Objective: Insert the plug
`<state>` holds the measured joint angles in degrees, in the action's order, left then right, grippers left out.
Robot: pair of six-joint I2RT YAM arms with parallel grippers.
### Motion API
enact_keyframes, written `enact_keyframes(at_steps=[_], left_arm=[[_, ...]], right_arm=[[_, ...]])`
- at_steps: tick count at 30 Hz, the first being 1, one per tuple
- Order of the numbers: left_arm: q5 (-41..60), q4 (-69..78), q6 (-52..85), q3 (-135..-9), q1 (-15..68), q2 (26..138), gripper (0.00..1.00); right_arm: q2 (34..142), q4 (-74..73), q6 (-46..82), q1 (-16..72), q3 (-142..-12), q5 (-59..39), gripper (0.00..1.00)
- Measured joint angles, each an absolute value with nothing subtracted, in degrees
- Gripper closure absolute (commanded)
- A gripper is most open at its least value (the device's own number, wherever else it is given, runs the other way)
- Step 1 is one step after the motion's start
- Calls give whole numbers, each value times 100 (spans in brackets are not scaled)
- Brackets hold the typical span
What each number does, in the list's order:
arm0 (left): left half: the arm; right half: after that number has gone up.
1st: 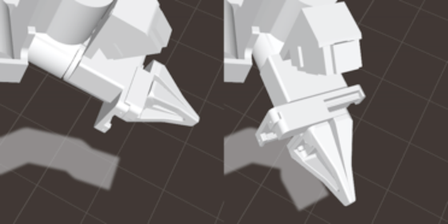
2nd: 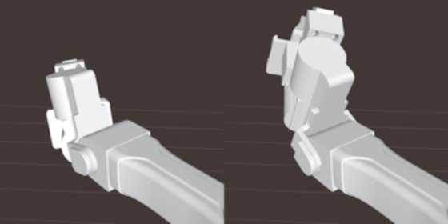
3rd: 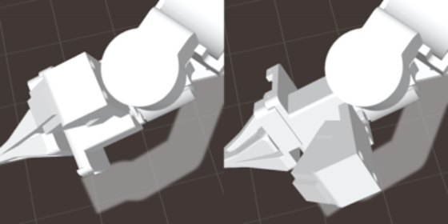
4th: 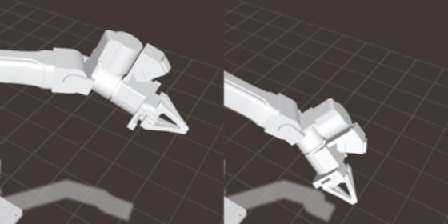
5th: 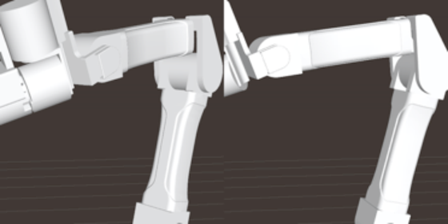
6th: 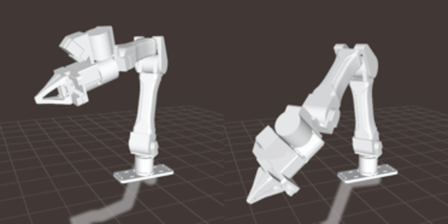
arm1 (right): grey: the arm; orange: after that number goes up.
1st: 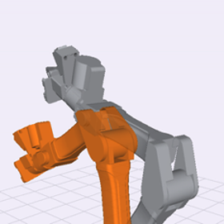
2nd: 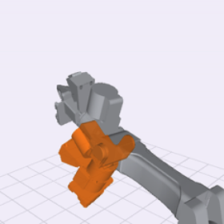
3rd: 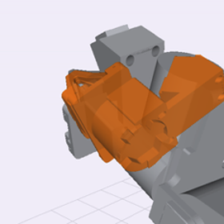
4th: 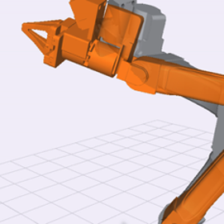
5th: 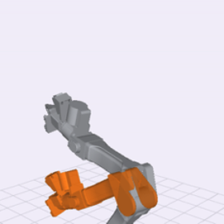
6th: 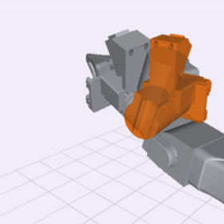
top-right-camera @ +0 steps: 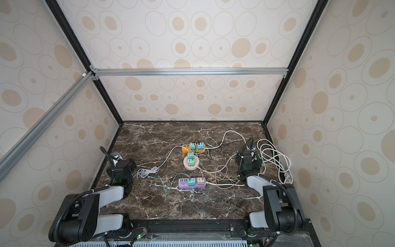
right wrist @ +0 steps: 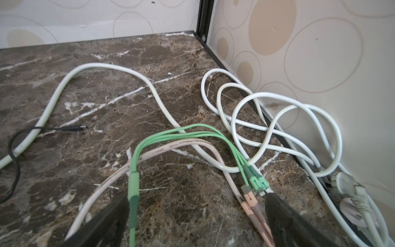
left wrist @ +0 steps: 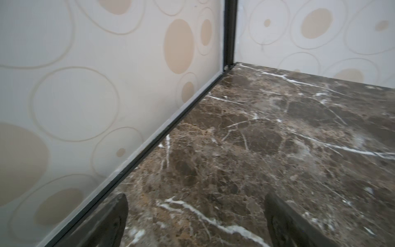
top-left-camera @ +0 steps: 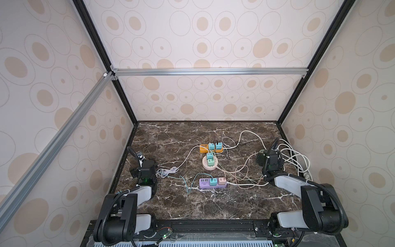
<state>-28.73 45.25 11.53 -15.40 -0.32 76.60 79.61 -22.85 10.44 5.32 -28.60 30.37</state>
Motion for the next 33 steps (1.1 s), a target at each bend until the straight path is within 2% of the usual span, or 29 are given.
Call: enact_keyframes(at_steps=[5,10,14,24,33], left_arm=[[-2128,5465,1037,-1577,-45,8388,2],[-1275,5977,777,-1649,-49,8630,2],[-744,6923,548,-1400,-3,8945,2],[-1199,7655,491,-1140,185,9017,2],[-1376,7756,480,-1138,202,9017,2]], right_arm=[[8005,-2722,845,528,-2779,2735,0],[8009,-3258,639,528,-2606,2510,0],[8152,-3758,502,521,-2438,2355,0],[8696,-5238,292,517,-1813,1999,0],[8844,-4917,248,513,-2257,1925,0]])
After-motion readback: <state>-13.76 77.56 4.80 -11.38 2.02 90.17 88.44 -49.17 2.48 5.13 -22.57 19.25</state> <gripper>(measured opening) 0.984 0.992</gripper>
